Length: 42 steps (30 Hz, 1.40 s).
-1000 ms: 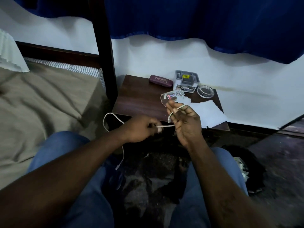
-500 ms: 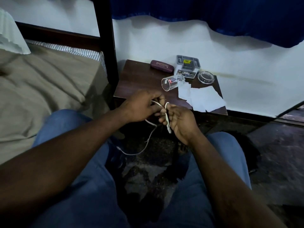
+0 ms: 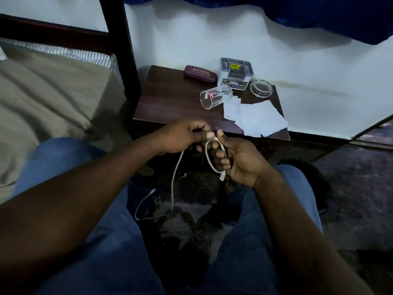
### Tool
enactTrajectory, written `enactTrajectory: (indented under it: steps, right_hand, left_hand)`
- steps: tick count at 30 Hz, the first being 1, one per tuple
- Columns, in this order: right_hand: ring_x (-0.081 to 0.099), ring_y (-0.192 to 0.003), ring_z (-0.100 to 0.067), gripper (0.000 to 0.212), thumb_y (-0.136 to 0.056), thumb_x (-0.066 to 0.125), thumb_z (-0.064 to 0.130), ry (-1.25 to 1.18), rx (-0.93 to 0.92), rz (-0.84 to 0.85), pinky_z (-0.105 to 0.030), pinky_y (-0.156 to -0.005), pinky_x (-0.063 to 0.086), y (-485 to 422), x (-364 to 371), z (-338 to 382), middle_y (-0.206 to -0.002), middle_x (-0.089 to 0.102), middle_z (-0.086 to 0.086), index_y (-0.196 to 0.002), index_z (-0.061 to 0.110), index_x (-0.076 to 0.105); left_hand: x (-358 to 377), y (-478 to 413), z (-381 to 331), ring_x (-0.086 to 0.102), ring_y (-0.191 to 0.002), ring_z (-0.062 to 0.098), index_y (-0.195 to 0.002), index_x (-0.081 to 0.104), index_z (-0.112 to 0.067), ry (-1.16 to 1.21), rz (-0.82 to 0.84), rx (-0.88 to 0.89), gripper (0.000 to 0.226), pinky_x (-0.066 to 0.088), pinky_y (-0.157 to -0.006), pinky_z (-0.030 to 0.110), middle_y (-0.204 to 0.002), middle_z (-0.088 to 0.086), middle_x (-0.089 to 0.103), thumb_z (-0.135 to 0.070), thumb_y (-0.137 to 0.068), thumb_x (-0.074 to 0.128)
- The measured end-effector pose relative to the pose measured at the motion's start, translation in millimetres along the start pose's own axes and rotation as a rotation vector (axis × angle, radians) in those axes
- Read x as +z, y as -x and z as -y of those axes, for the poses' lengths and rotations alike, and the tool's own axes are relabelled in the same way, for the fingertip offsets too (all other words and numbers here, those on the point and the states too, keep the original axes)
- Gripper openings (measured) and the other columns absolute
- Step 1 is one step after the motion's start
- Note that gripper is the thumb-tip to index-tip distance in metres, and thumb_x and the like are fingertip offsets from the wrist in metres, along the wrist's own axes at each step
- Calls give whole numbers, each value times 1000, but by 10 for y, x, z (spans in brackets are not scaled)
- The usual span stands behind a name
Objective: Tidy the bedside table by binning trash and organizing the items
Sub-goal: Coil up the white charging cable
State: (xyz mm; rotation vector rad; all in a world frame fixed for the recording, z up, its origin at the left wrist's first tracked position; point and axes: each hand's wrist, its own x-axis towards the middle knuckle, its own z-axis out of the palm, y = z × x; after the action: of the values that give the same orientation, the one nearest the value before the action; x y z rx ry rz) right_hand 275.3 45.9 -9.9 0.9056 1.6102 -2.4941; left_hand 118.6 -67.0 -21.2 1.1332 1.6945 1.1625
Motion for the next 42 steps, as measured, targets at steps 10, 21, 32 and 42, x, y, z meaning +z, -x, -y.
enactTrajectory:
  steps: [10,21,32,42]
  right_hand:
    - [29,-42,-4,48,-107,45,46,71,-46,-47,-15,-39,19,-268,-41,146,-59,49,0,-83,8,63]
    - [36,-41,-5,52,-109,40,44,-92,26,82,-13,-38,23,-436,-94,233,-58,53,-3,-83,5,63]
    - [34,-39,-2,41,-108,43,34,-456,-43,18,-14,-36,23,-504,-243,255,-61,47,3,-81,9,60]
    - [46,-46,-4,36,-108,40,31,-674,-153,87,-15,-41,34,-480,-231,215,-67,51,2,-87,7,55]
  left_hand:
    - [110,-257,51,48,-61,10,-87,64,-20,446,-197,-238,18,32,-57,25,-64,-6,61,-12,-100,55]
    - [19,-366,67,58,-69,29,-66,60,-13,656,14,-209,32,39,-83,47,-69,10,53,-25,-95,52]
    - [-5,-426,108,57,-61,12,-84,69,-23,548,-189,-221,21,47,-64,27,-75,-1,65,-24,-101,59]
    - [122,-396,137,60,-59,14,-78,78,-23,464,-169,-207,30,53,-60,24,-81,7,70,-21,-102,59]
